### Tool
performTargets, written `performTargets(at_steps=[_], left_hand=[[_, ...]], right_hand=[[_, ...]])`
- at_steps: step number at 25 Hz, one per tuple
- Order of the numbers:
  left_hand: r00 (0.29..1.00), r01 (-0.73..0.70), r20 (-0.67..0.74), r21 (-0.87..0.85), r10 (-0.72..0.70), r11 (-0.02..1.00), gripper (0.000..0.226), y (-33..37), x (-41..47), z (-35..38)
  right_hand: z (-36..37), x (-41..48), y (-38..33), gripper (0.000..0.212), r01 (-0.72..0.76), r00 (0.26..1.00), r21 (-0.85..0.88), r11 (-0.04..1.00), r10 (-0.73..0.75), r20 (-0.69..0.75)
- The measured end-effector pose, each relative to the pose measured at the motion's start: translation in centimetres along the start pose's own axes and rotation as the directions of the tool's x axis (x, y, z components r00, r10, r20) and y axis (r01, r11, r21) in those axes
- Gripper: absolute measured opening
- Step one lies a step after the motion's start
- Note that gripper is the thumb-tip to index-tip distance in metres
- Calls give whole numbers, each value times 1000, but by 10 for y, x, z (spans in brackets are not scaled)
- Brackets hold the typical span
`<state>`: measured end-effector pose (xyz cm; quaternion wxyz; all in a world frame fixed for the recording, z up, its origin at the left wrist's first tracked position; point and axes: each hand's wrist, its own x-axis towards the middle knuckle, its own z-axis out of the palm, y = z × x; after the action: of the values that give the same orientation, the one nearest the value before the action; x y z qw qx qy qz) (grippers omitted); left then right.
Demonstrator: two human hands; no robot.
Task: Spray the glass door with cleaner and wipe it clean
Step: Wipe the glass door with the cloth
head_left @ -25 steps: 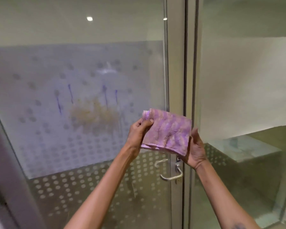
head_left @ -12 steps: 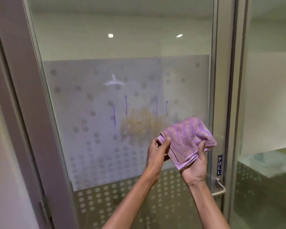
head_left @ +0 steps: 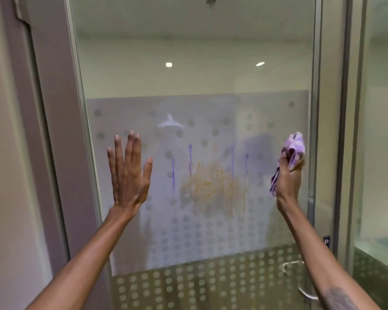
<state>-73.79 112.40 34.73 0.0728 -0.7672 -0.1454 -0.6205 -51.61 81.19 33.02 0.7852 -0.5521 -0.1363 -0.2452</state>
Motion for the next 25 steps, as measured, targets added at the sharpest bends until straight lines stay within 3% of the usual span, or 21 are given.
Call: performTargets(at_steps=[2, 5, 9, 12, 15, 17, 19, 21, 25], left_hand=[[997, -34, 72, 96, 27, 995, 67, -26, 6, 10], [989, 1, 150, 101, -16, 995, 63, -47, 9, 27], [998, 57, 17, 143, -60, 988, 63, -43, 1, 47], [998, 50, -37, 146, -45, 988, 63, -40, 1, 52], [998, 50, -38, 170, -44, 984, 63, -43, 1, 54], [998, 56, -42, 180, -50, 982, 63, -44, 0, 55], [998, 57, -37, 166, -51, 984, 62, -44, 1, 54], [998, 55, -41, 157, -50, 986, 62, -43, 1, 53], [997, 64, -41, 156, -59, 986, 61, -42, 0, 54]], right_hand=[[26, 12, 3, 88, 121, 986, -188, 975, -96, 139], [60, 5, -5, 113, 73, 987, -307, 949, -24, 161], [89, -3, 11, 100, 311, 943, -334, 890, -246, 224], [128, -22, -6, 84, 555, 814, -366, 747, -396, 425], [169, -52, -23, 72, 786, 600, -364, 500, -476, 643], [186, -72, -26, 72, 854, 498, -292, 431, -510, 701], [196, -82, -27, 67, 851, 507, -265, 454, -573, 644], [203, -83, -26, 66, 820, 570, -322, 473, -629, 529], [211, -84, -24, 82, 805, 583, -461, 373, -642, 498]])
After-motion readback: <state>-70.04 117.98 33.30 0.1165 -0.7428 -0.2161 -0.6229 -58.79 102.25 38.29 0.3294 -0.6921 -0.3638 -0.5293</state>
